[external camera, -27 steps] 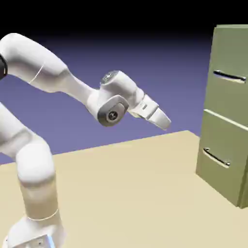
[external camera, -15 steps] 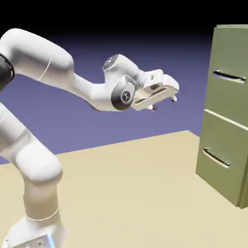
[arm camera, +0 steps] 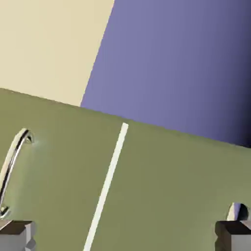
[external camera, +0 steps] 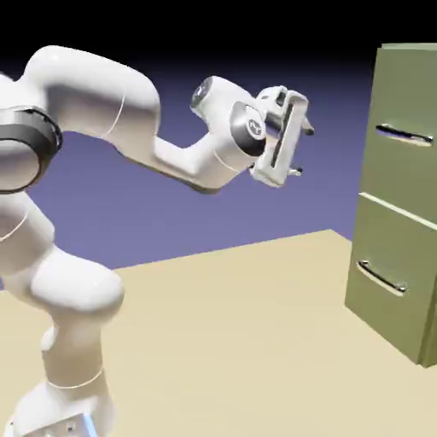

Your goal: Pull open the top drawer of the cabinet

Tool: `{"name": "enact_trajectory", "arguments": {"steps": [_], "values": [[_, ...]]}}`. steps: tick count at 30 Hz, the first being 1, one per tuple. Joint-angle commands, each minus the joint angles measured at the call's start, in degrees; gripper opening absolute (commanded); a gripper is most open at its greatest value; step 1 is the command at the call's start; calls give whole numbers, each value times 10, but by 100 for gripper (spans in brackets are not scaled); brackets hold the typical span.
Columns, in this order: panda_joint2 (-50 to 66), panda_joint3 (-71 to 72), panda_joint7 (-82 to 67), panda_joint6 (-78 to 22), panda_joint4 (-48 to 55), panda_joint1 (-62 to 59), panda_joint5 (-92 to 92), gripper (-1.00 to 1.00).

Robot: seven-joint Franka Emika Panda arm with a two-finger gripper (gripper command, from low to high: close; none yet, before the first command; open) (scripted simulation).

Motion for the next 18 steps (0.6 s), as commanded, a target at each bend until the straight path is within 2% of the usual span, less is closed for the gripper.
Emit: {"name": "enact_trajectory", "arguments": {"steps": [1, 18], "values": [[1, -14, -21, -2, 9, 15, -25, 0], [17, -252, -384, -34, 162, 271, -449, 0]]}}
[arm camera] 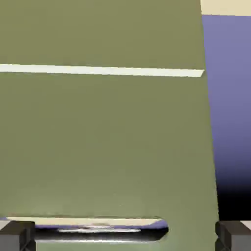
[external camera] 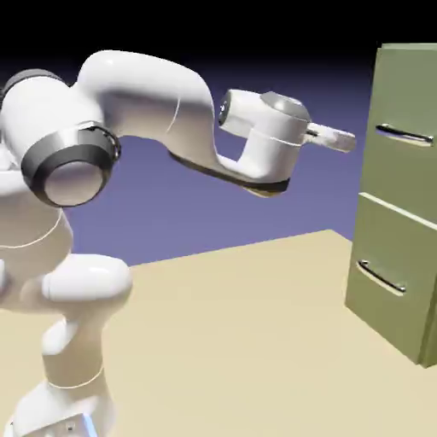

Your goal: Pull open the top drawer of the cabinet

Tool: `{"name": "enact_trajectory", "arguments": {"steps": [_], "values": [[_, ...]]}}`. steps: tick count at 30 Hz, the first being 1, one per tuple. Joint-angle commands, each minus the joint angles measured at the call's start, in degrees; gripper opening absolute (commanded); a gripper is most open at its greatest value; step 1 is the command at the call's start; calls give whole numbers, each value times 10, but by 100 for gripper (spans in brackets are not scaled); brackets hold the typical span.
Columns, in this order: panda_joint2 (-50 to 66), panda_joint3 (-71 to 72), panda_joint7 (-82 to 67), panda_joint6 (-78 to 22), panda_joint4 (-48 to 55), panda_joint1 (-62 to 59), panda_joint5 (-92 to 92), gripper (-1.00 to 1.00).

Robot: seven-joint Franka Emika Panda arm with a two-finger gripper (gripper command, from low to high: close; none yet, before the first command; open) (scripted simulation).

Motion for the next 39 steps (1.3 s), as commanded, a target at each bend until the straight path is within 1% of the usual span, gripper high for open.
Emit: {"name": "enact_trajectory", "arguments": {"steps": [1, 17, 19, 27, 28, 29, 30, 39], "values": [[1, -14, -21, -2, 9, 15, -25, 0], [16, -238, -363, -32, 153, 256, -424, 0], [16, -240, -367, -32, 154, 258, -428, 0], [-41, -372, -454, -23, 261, 424, -390, 0], [-43, -376, -457, -22, 264, 429, -389, 0], [-43, -376, -457, -22, 264, 429, -389, -100], [-43, -376, -457, -22, 264, 429, -389, -100], [-2, -219, -394, -41, 142, 243, -417, -100]]}}
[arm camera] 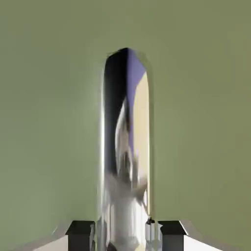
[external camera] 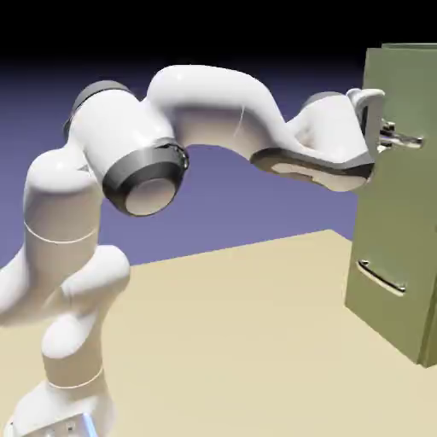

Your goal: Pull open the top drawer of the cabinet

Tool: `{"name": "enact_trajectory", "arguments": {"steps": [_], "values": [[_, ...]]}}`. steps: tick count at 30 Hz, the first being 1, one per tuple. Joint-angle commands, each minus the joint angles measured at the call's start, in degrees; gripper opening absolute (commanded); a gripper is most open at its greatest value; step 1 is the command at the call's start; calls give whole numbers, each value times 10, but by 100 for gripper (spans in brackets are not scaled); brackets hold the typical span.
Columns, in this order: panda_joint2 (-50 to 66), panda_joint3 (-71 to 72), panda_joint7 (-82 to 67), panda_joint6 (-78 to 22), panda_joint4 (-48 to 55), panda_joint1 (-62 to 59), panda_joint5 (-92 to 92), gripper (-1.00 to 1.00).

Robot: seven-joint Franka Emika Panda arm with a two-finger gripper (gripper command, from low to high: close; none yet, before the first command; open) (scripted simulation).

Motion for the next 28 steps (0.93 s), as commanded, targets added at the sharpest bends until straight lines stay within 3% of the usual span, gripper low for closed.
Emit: {"name": "enact_trajectory", "arguments": {"steps": [1, 11, 24, 25, 28], "values": [[0, 19, 2, -2, -12, -21, -1, -100], [-46, 213, -29, -28, -145, -228, 18, -100], [-207, 433, -127, -34, -362, -486, 102, -100], [-207, 433, -127, -34, -362, -486, 102, 100], [-238, 462, -143, -23, -395, -528, 123, 100]]}}
